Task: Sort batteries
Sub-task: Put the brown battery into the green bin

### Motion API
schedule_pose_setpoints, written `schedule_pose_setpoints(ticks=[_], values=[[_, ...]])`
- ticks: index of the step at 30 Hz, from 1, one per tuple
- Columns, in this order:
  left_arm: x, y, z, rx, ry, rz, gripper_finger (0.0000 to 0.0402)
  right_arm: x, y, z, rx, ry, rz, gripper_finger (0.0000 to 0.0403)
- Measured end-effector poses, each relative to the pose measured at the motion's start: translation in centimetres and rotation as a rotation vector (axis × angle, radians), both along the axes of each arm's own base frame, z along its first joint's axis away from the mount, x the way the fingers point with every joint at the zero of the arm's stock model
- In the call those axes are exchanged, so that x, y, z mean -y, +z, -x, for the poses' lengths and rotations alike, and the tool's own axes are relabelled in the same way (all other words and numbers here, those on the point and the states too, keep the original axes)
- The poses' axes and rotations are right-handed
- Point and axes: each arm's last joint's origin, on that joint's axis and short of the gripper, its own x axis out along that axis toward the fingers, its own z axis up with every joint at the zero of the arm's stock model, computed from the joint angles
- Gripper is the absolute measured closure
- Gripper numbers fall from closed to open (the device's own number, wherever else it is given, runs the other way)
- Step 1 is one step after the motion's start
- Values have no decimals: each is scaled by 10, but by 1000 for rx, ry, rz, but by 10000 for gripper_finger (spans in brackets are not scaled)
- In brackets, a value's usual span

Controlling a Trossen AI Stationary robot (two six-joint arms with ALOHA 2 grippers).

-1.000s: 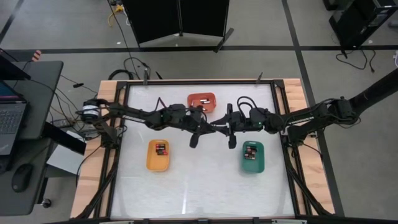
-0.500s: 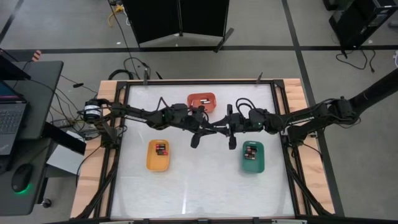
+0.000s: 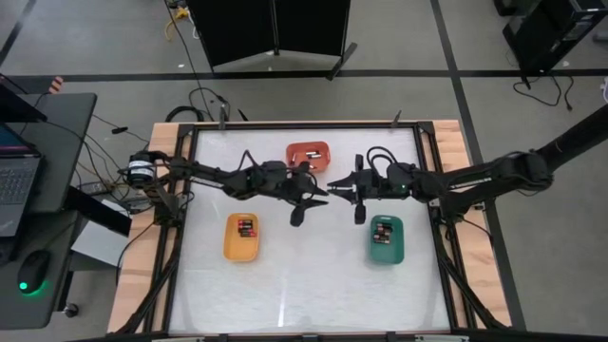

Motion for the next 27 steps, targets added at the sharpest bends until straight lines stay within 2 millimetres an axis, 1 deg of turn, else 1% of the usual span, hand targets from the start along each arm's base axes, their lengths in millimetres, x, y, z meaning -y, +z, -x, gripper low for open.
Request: schedule_pose_setpoints(ticks=[6, 12, 17, 23, 27], values=[[1, -12, 10, 52, -4, 0, 273, 1, 3, 12, -66, -45, 5, 339], [2, -19, 18, 83, -6, 1, 273, 1, 0, 17, -122, -49, -12, 339], [3, -12, 28, 99, -19, 0, 273, 0, -7, 18, -194, -52, -47, 338], [5, -3, 50, 127, -12, -9, 273, -5, -12, 22, -265, -59, -70, 338], [6, -7, 65, 137, 6, -13, 273, -7, -14, 27, -306, -66, -98, 338]])
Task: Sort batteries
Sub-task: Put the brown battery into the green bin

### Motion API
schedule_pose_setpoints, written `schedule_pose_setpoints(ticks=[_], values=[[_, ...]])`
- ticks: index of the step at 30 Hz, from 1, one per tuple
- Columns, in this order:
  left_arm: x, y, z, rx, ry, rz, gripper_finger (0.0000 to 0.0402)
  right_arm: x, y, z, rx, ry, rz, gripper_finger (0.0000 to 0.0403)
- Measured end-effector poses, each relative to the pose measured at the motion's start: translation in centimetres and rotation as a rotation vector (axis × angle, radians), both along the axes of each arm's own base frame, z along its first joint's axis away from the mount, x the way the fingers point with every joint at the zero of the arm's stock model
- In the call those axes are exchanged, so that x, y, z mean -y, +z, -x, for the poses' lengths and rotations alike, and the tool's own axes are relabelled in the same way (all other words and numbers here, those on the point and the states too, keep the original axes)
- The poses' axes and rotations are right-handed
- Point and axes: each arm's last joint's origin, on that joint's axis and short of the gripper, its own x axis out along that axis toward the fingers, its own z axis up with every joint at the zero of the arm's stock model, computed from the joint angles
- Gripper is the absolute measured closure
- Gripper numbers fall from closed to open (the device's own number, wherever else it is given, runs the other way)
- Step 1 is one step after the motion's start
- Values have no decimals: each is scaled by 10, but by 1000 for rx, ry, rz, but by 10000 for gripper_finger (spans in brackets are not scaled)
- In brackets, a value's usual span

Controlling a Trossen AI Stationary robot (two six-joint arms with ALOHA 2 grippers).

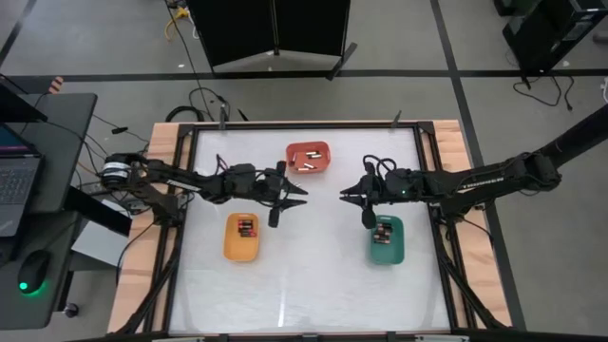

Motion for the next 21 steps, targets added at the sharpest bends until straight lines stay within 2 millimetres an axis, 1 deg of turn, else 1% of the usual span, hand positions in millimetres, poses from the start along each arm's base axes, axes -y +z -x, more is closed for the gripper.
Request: schedule_pose_setpoints(ticks=[4, 9, 15, 21], values=[[0, -1, 11, 36, 22, -2, 273, -1, -2, 6, -66, -25, -29, 338], [1, -8, 21, 32, 41, 1, 273, -5, 0, 9, -167, -38, -70, 337], [1, -12, 23, 22, 46, 21, 273, -11, -1, 17, -311, -60, -131, 337], [1, -12, 23, 26, 45, 14, 273, -20, -13, 32, -506, -127, -230, 338]])
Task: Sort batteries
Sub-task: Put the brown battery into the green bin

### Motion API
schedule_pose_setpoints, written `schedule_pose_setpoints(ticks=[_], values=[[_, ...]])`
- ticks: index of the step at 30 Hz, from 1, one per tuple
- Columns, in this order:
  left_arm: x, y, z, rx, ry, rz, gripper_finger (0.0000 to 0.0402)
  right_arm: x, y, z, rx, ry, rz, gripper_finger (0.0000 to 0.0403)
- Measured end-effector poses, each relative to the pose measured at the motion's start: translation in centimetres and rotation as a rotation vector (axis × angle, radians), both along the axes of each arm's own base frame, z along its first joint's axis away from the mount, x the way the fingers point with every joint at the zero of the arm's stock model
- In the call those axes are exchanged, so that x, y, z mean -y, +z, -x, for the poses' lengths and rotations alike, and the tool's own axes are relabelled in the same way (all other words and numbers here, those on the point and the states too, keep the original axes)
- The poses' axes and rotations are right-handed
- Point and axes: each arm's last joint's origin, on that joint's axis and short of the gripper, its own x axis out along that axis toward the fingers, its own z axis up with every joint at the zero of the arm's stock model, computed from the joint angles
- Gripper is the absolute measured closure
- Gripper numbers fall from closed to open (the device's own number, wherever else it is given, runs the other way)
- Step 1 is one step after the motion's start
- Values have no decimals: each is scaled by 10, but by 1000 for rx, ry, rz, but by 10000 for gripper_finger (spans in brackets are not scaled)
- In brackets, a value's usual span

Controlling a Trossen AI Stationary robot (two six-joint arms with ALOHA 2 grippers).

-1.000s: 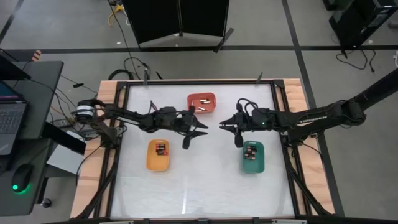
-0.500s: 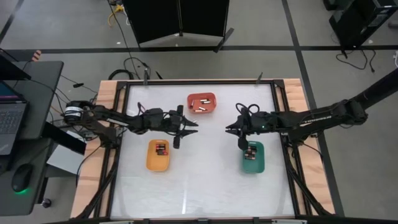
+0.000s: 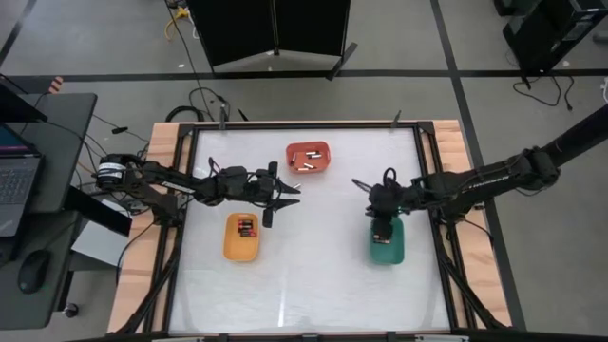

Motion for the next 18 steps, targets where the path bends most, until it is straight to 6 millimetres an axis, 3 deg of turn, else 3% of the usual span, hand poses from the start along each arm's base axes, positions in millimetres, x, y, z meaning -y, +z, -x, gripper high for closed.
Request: schedule_pose_setpoints(ticks=[8, 18], values=[[0, 0, 0, -4, -1, -3, 273, -20, -12, 16, -186, -40, -102, 338], [0, -4, 0, -40, -2, -14, 273, -39, -44, 6, -382, 11, -89, 337]])
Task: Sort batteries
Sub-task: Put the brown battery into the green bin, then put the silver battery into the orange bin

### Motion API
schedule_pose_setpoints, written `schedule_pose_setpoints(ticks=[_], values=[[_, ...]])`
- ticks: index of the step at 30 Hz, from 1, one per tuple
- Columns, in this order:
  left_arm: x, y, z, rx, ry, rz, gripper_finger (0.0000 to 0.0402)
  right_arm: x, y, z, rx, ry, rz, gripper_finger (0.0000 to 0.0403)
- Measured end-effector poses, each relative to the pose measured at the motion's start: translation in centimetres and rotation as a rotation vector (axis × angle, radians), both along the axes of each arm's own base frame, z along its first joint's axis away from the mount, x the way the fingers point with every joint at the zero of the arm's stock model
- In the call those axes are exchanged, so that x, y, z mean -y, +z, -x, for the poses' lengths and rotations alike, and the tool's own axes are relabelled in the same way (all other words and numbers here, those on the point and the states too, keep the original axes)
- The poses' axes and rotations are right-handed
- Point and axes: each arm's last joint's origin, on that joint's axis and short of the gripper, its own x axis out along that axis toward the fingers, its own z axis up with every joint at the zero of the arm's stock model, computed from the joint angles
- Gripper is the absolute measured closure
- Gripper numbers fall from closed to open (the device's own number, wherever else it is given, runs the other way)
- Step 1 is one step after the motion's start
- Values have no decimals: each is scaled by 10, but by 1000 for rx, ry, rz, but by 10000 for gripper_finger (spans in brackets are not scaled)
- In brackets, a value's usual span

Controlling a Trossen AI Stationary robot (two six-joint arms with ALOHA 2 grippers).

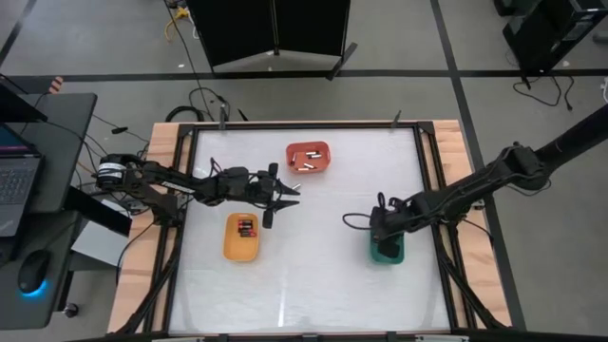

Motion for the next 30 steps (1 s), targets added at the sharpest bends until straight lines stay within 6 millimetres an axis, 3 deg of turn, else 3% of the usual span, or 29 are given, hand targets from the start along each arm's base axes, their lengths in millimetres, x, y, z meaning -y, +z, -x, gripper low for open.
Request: schedule_pose_setpoints(ticks=[14, 24, 30], values=[[0, -2, 0, -21, 4, 7, 273, -5, -29, -11, -137, 66, 64, 325], [-1, -6, 0, -69, 56, 48, 273, -5, -24, -12, -96, 76, 73, 283], [-4, -7, -8, -256, 118, 95, 285, -6, 2, -18, -39, 86, 97, 257]])
